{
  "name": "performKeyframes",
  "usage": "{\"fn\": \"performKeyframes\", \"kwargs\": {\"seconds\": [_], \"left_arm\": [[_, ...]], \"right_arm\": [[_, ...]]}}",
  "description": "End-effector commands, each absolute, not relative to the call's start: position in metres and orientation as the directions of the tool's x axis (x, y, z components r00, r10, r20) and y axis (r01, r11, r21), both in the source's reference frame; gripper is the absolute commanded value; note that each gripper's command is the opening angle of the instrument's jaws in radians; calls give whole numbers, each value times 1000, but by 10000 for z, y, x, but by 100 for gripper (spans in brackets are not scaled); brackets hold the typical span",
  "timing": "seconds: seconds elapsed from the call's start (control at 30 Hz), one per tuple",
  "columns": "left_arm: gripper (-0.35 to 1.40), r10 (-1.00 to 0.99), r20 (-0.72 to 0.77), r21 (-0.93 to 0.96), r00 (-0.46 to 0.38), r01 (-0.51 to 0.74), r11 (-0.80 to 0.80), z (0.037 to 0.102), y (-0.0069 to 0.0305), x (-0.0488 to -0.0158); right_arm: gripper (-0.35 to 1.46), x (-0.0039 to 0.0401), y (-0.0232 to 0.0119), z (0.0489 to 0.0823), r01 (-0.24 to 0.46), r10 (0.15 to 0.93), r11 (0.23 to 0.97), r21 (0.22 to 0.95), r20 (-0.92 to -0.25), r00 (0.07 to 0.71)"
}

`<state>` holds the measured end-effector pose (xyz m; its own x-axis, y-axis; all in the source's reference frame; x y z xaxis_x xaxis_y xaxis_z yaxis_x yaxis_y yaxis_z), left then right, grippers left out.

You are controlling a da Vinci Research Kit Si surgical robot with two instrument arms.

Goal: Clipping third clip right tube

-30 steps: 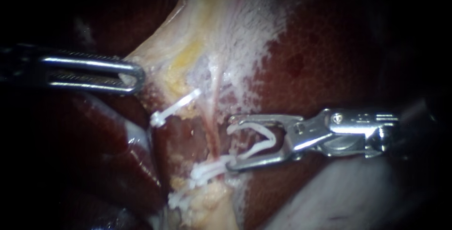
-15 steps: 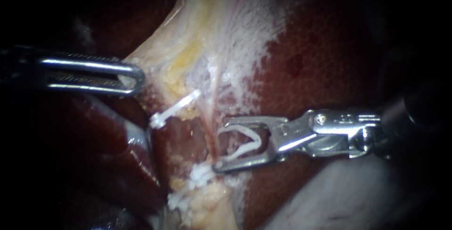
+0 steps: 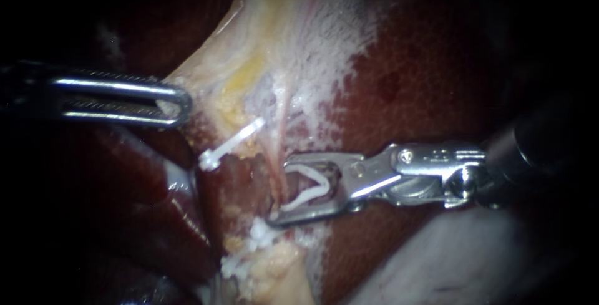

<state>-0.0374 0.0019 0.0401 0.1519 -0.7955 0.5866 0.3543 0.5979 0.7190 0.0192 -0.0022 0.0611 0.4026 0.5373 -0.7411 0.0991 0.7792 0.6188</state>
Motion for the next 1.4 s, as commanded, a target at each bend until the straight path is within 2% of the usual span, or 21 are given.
{"fn": "performKeyframes", "kwargs": {"seconds": [0.03,0.37,0.7,0.83,0.9,0.97,1.17,1.4], "left_arm": [[-35,-796,586,719,152,354,598,402,19,-374],[-35,-796,586,719,152,354,598,403,19,-374],[-35,-796,586,719,152,354,598,403,20,-374],[-35,-796,586,719,152,354,598,403,19,-373],[-35,-796,586,719,152,354,598,404,19,-373],[-35,-795,587,719,152,354,598,404,19,-374],[-35,-795,587,718,152,355,598,405,18,-374],[-35,-795,587,718,152,355,598,405,18,-374]], "right_arm": [[51,193,-22,611,108,535,778,619,-742,403],[46,197,-17,608,116,539,773,624,-742,399],[34,196,-6,608,72,581,751,656,-709,398],[16,192,4,607,58,611,727,684,-683,400],[-24,188,6,607,43,633,710,703,-663,400],[-35,185,4,610,30,656,688,725,-639,402],[-35,181,-8,619,16,679,663,748,-611,407],[-35,180,-11,620,18,677,665,747,-612,408]]}}
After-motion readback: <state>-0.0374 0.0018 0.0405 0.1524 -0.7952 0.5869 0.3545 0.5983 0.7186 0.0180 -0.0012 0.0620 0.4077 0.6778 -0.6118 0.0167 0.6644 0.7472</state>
